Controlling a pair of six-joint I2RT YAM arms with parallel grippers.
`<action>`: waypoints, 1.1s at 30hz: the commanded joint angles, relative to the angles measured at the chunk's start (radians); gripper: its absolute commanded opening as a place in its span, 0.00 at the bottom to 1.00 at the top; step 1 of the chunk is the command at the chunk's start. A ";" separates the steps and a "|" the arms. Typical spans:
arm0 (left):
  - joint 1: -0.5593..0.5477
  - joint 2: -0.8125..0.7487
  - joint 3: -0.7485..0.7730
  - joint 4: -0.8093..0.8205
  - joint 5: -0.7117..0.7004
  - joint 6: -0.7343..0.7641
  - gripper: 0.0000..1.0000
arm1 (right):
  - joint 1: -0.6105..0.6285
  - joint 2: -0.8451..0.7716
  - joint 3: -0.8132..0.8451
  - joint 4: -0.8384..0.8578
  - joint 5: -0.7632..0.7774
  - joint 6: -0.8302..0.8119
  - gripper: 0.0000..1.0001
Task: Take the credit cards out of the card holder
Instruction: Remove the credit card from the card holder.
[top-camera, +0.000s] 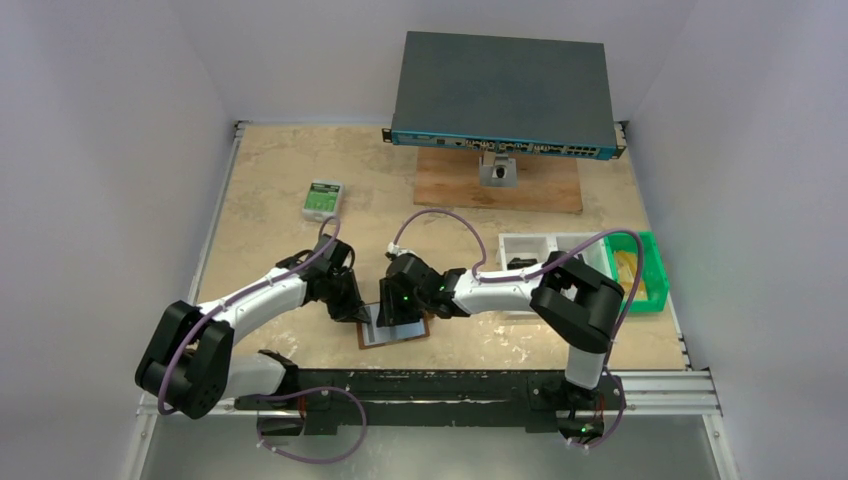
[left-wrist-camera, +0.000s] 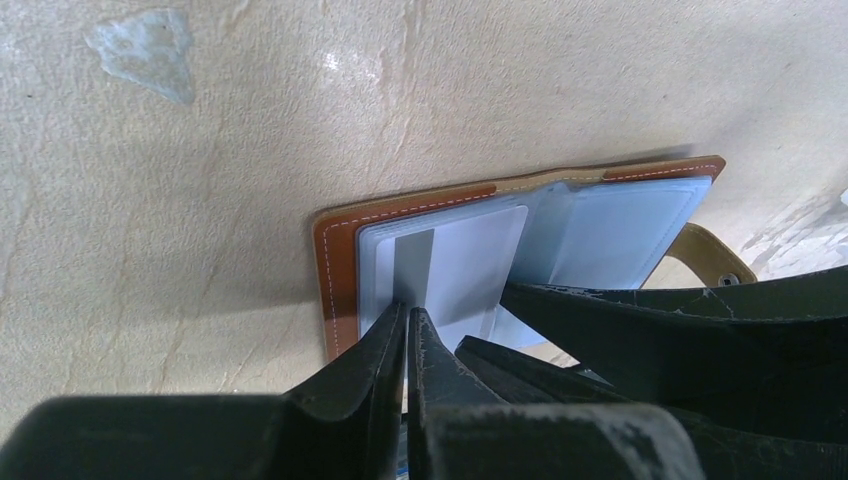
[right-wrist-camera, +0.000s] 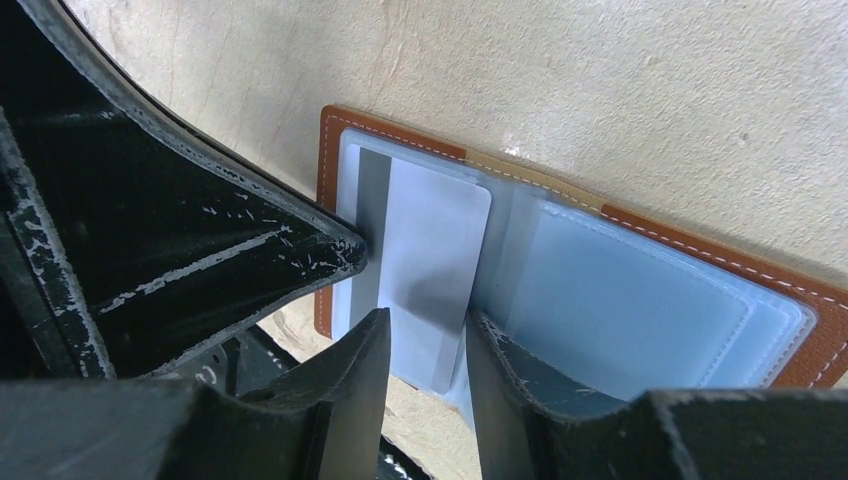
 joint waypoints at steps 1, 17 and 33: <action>-0.010 0.002 -0.010 0.005 -0.010 -0.009 0.03 | -0.014 -0.003 -0.033 0.058 -0.025 0.019 0.34; -0.031 -0.043 -0.012 -0.037 -0.059 -0.014 0.06 | -0.038 -0.016 -0.088 0.111 -0.057 0.034 0.35; -0.086 0.050 0.005 0.002 -0.087 -0.056 0.02 | -0.064 -0.006 -0.152 0.221 -0.139 0.055 0.35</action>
